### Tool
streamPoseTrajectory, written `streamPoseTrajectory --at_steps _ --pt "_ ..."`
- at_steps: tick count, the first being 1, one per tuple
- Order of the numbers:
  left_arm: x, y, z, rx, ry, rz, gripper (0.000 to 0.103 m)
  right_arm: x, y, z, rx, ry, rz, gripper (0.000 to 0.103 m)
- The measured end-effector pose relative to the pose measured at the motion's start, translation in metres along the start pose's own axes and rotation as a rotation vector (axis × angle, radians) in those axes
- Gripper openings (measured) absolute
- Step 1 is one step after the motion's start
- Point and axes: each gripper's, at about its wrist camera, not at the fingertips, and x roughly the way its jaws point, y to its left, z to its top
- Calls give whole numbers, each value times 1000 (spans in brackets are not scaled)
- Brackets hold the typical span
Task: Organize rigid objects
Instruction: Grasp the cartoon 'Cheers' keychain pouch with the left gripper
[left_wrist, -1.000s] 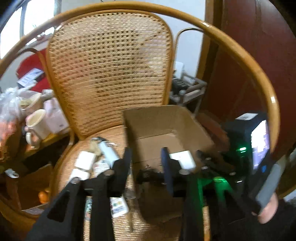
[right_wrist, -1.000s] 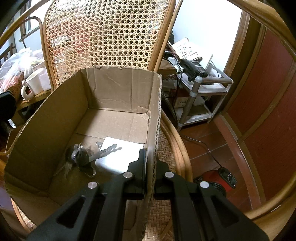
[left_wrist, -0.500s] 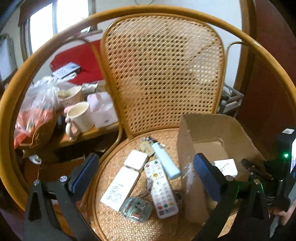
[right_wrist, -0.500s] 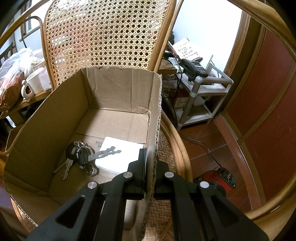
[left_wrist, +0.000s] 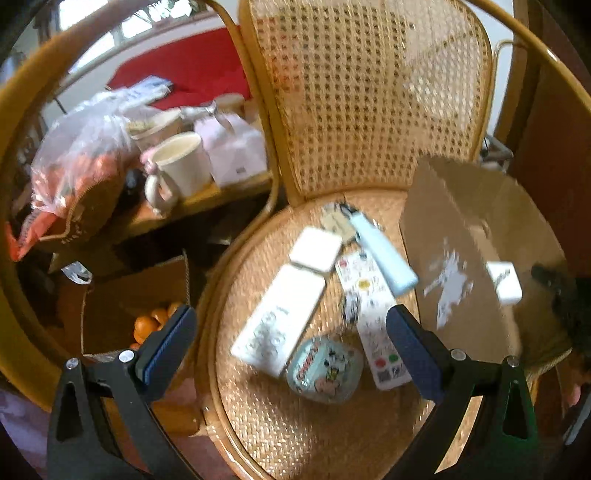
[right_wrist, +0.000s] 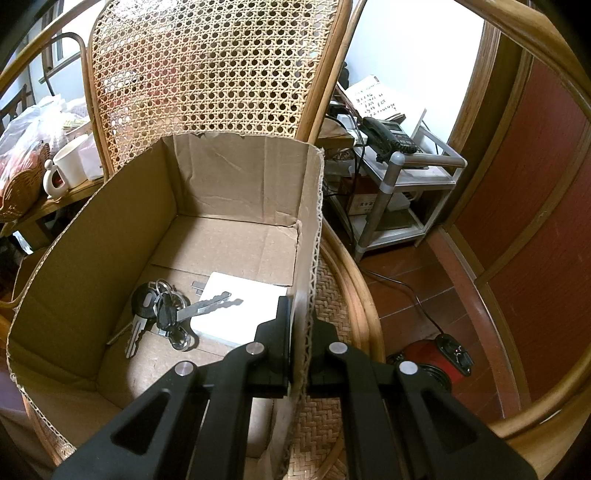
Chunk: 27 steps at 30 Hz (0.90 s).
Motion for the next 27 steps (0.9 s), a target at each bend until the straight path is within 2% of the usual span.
streamPoseTrajectory --at_steps 8,11,27 --pt "27 -7 -19 54 140 -44 101 0 0 0 1 0 0 7" --pt "33 -5 -27 28 181 -51 101 0 0 0 2 1 1 7" --pt "50 -26 -30 155 207 -23 101 0 0 0 -4 1 -2 7"
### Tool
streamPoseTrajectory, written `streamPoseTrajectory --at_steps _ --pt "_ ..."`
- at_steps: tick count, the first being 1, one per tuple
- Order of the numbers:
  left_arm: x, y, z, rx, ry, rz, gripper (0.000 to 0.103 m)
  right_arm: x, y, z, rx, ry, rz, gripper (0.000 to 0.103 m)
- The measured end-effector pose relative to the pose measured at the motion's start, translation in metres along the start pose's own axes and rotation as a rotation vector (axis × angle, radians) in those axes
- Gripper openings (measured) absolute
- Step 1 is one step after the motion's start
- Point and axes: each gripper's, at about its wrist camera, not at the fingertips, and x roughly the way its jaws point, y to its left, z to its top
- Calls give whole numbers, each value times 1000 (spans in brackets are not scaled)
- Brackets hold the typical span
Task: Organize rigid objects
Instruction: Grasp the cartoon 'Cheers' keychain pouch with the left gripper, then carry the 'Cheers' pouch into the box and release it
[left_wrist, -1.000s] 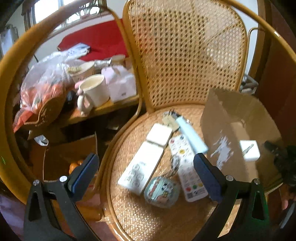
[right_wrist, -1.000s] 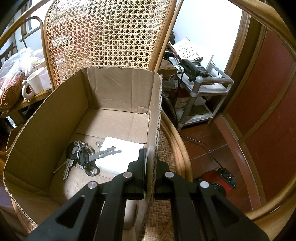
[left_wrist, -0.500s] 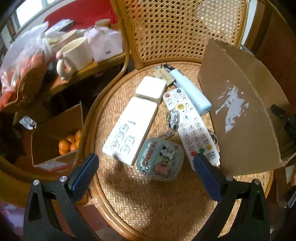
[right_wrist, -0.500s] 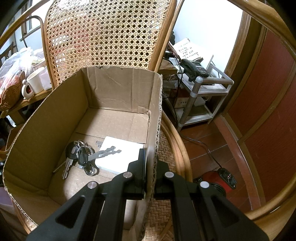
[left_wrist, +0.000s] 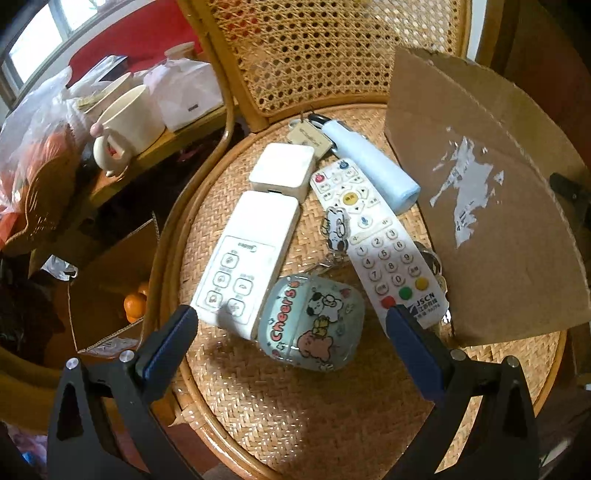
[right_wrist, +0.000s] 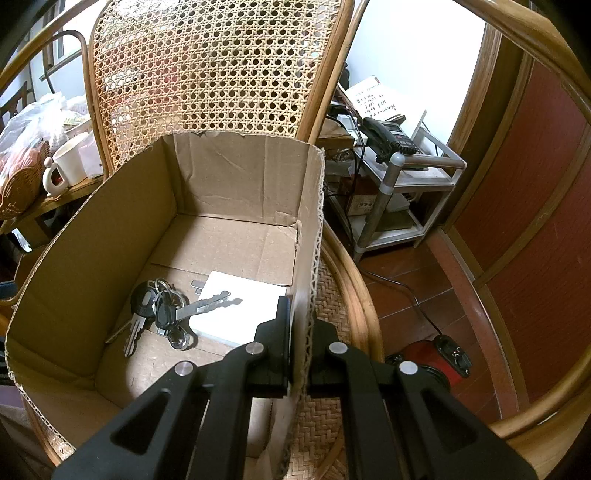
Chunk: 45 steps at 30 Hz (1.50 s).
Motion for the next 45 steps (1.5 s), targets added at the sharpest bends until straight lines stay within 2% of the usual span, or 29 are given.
streamPoseTrajectory --at_steps 3,5,11,19,25,29,30,33,37,42,45 --pt "2 -3 0 15 6 -9 98 1 -1 0 0 0 0 7" --pt "1 -1 0 3 14 -35 86 1 -2 -1 0 -1 2 7" --pt "3 2 0 -17 29 -123 65 1 -1 0 -1 0 0 7" --pt "10 13 3 -57 71 -199 63 1 -1 -1 -1 0 0 7" --pt "9 9 2 -40 62 -172 63 1 -1 0 0 0 1 7" --pt "17 -4 -1 23 86 -117 55 1 -1 0 -1 0 1 7" --pt "15 -6 -3 25 58 -124 55 1 -1 0 -1 0 1 7" --pt "13 -14 -3 83 39 -106 55 1 -1 0 -2 0 -1 7" --pt "5 -10 -2 61 20 -108 55 1 -2 -1 -5 0 -1 7" --pt "-26 -1 -1 2 -94 -118 55 1 -2 -1 -5 0 -3 7" --pt "-49 5 0 -36 -179 -84 55 1 -3 -1 -2 0 -2 7"
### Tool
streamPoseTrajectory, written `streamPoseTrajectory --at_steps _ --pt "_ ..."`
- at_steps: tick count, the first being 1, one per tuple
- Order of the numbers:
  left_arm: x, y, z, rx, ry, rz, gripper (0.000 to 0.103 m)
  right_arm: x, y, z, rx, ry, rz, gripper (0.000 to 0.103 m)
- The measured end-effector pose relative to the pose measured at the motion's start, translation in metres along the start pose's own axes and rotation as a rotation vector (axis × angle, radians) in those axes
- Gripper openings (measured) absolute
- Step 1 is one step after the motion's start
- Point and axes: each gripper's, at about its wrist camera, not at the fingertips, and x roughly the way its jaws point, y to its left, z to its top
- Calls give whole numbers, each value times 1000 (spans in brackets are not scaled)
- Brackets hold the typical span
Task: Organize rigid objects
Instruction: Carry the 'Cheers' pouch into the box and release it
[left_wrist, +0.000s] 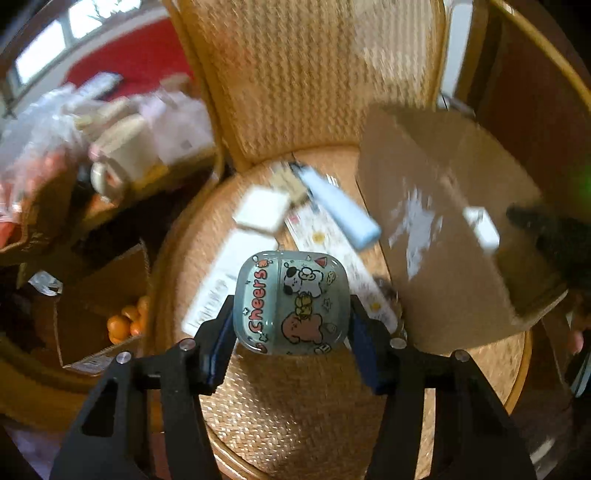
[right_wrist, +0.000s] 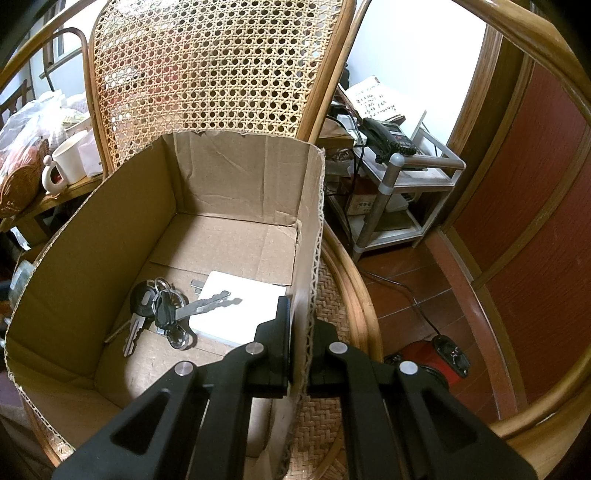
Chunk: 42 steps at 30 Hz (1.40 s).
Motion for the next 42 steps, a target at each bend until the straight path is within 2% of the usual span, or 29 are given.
streamPoseTrajectory --at_steps 2,5,9,12,19,22,27,33,42 --pt "-17 -2 1 0 -68 15 55 0 -1 0 -2 0 -1 7" --pt "-40 -6 7 -1 -160 -1 55 0 -2 1 -4 0 -2 7" --pt "-71 -23 12 57 -309 -27 55 0 -4 1 -2 0 -3 7" --pt "-82 -39 17 90 -363 -37 55 0 -4 1 -3 1 -3 7" --pt "-89 -72 28 121 -417 -127 55 0 -3 1 5 3 -1 7" --pt "-83 -87 31 125 -397 -178 55 0 -3 1 2 2 -1 7" --pt "-63 -105 33 126 -286 -239 55 0 -2 1 1 2 -1 7" --pt "-46 -117 29 166 -218 -195 55 0 -2 1 1 3 -1 7" --pt "-33 -120 27 197 -170 -134 57 0 -1 1 0 1 -1 7"
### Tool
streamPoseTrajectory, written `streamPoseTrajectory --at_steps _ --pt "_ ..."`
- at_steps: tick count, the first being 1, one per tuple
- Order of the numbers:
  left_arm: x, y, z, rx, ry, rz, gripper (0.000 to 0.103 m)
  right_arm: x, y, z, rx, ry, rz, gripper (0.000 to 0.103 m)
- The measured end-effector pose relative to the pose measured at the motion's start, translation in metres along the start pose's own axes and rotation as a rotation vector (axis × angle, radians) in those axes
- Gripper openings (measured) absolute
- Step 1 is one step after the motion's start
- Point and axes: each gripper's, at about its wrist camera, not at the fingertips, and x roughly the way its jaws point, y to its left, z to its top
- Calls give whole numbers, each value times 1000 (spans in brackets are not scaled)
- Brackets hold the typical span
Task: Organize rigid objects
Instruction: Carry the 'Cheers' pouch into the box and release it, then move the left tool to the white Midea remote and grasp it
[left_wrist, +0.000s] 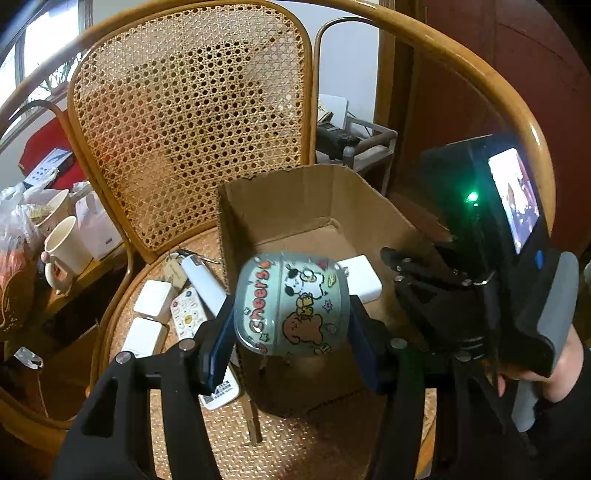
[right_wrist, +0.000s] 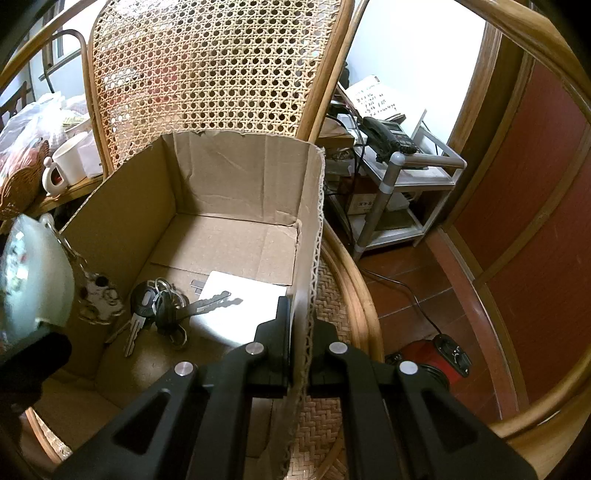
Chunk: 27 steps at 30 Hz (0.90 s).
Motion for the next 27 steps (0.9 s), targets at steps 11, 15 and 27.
streamPoseTrajectory --at_steps 11,15,27 --pt "-24 45 -3 -69 -68 92 99 4 8 -2 -22 6 -13 7" --pt "-25 75 -8 -140 -55 165 101 3 9 -1 -15 9 -9 7" --pt "22 141 -27 -263 72 283 101 4 8 0 -14 10 -8 7"
